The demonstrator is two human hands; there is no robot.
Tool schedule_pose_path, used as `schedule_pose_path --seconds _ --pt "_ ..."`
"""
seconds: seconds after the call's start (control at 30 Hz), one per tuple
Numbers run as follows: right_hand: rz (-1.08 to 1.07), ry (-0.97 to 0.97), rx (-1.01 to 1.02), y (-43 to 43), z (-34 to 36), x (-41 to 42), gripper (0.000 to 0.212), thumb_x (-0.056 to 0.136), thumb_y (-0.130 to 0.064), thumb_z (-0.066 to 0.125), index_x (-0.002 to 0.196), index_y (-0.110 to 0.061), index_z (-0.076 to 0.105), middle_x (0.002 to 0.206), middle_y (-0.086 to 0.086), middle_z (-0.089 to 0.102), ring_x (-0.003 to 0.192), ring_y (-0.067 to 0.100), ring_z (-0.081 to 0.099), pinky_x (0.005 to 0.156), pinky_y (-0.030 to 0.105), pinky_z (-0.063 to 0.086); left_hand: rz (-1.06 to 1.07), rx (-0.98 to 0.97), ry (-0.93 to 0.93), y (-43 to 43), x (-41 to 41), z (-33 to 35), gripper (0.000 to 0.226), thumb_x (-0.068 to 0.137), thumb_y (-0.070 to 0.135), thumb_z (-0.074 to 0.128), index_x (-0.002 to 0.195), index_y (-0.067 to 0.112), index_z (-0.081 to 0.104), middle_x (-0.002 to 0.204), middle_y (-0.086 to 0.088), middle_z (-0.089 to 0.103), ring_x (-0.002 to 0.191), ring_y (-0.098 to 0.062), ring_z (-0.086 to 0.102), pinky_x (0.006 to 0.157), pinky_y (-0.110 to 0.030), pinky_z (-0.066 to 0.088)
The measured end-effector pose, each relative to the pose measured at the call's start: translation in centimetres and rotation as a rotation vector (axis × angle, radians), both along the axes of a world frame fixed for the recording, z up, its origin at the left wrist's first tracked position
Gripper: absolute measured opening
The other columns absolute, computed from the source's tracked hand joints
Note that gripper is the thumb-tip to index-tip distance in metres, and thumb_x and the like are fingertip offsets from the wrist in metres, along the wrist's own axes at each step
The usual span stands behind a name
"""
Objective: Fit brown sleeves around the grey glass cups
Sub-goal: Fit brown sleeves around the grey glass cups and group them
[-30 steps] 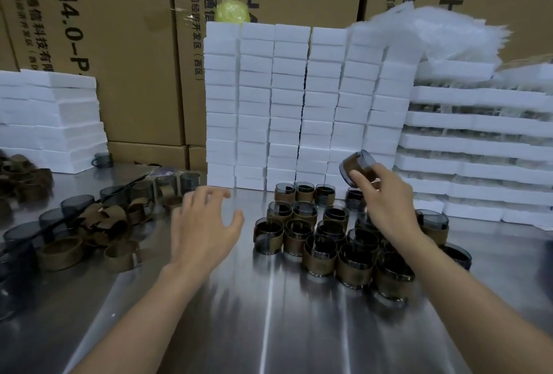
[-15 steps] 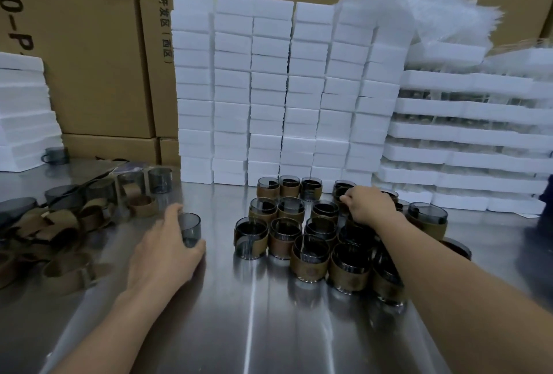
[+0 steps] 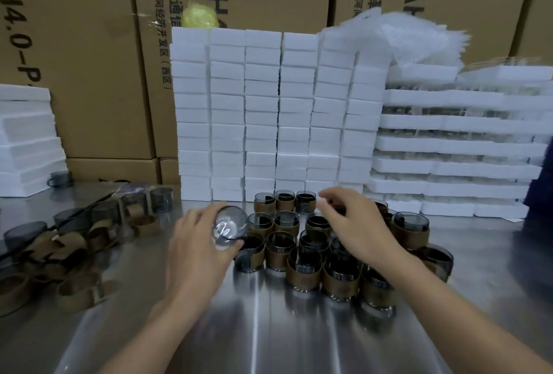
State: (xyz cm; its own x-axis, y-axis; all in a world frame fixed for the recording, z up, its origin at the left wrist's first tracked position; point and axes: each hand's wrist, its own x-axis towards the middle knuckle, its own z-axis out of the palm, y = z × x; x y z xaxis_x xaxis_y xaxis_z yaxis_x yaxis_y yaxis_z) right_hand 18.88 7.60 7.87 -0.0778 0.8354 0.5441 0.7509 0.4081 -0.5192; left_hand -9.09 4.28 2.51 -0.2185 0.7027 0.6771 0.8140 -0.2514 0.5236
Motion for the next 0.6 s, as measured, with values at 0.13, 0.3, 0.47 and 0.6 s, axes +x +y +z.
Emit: schedule_pose_path --seconds 0.13,0.3,0.47,0.6 --pt "0.216 0.24 0.141 -7.2 -1.6 -2.8 0.047 0.102 -0.057 0.057 0.143 -0.037 0.066 0.129 -0.025 0.07 0.126 -0.004 0.062 0.104 0.026 0.052 -0.258 0.224 -0.153 -3.2 5.4 2.9 0.073 0.073 0.032 0.101 0.131 0.042 0.057 0.118 0.028 0.061 0.115 0.0 0.057 0.091 -0.015 0.044" --pt "0.21 0.265 0.572 -10.5 -2.0 -3.9 0.043 0.107 -0.033 0.058 0.148 -0.023 0.058 0.142 -0.02 0.058 0.133 0.017 0.058 0.109 0.024 0.045 -0.394 0.406 -0.348 -6.8 8.7 5.2 0.068 0.071 0.024 0.102 0.122 0.043 0.062 0.117 0.021 0.071 0.112 -0.001 0.065 0.086 -0.007 0.045" --pt "0.304 0.3 0.575 -10.7 -1.4 -3.7 0.057 0.103 -0.036 0.058 0.158 -0.026 0.047 0.154 -0.012 0.054 0.146 0.024 0.051 0.12 0.03 0.039 -0.684 0.209 -0.583 -8.1 8.8 6.3 0.05 0.078 0.034 0.098 0.123 0.036 0.076 0.118 0.012 0.079 0.113 -0.009 0.074 0.088 -0.021 0.056" --pt "0.381 0.323 0.503 -11.0 -1.3 -3.7 0.068 0.1 -0.037 0.06 0.163 -0.02 0.042 0.16 -0.007 0.052 0.151 0.022 0.048 0.122 0.029 0.037 -1.02 -0.404 -1.137 -8.6 8.8 7.3 0.061 0.086 0.074 0.074 0.12 0.024 0.084 0.128 0.0 0.08 0.104 -0.011 0.076 0.095 -0.032 0.053"
